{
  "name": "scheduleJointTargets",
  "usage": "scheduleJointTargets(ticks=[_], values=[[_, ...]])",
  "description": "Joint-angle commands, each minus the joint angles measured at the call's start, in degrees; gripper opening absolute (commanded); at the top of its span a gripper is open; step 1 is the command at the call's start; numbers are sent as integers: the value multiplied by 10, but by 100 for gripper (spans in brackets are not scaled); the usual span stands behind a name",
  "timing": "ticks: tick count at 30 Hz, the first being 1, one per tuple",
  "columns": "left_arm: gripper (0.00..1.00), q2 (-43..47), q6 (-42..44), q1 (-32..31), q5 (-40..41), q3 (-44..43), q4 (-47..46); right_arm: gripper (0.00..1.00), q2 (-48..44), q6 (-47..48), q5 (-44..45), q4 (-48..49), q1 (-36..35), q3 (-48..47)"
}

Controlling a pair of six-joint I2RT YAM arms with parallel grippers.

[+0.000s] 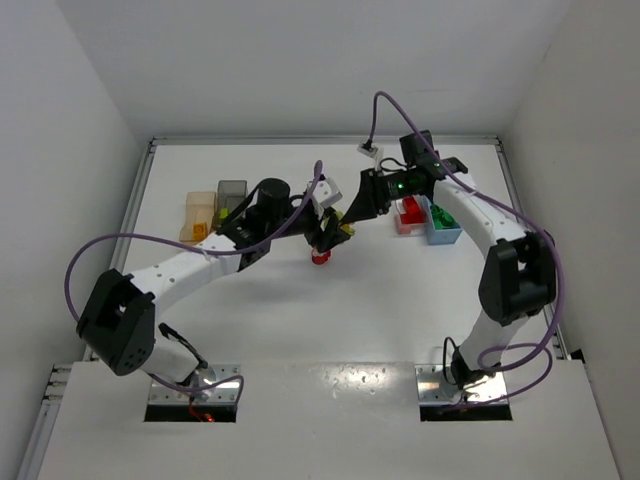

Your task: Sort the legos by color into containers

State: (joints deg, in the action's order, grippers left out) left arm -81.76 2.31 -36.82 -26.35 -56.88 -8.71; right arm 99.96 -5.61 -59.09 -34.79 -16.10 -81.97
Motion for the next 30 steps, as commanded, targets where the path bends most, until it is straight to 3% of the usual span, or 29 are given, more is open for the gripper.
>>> scheduleJointTargets(ticks=[1, 6, 9, 13, 15, 17, 18, 24, 30], values=[[69, 29, -54, 24, -63, -19, 17, 0, -53, 67, -50, -19, 14, 16], [73, 59, -67, 46, -101, -14, 70, 0, -74, 115, -45, -62, 44, 35], [82, 59, -74, 78, -126, -44, 112, 0, -79, 147, -60, -93, 60, 41], [81, -13, -99, 130, -307, -98, 135, 0, -93, 248, -55, -144, 51, 41], [80, -42, -210, 143, -409, -103, 60, 0, -93, 306, -50, -183, 45, 27], [80, -56, -367, 149, -453, -69, -138, 0, -87, 335, -57, -201, 45, 14], [80, -65, -391, 149, -467, -69, -169, 0, -86, 348, -62, -209, 40, 14], [78, -126, -403, 128, -539, -124, -160, 0, -81, 365, -67, -209, 29, -30], [77, -133, -373, 108, -526, -118, -124, 0, -81, 365, -79, -215, 18, -42]])
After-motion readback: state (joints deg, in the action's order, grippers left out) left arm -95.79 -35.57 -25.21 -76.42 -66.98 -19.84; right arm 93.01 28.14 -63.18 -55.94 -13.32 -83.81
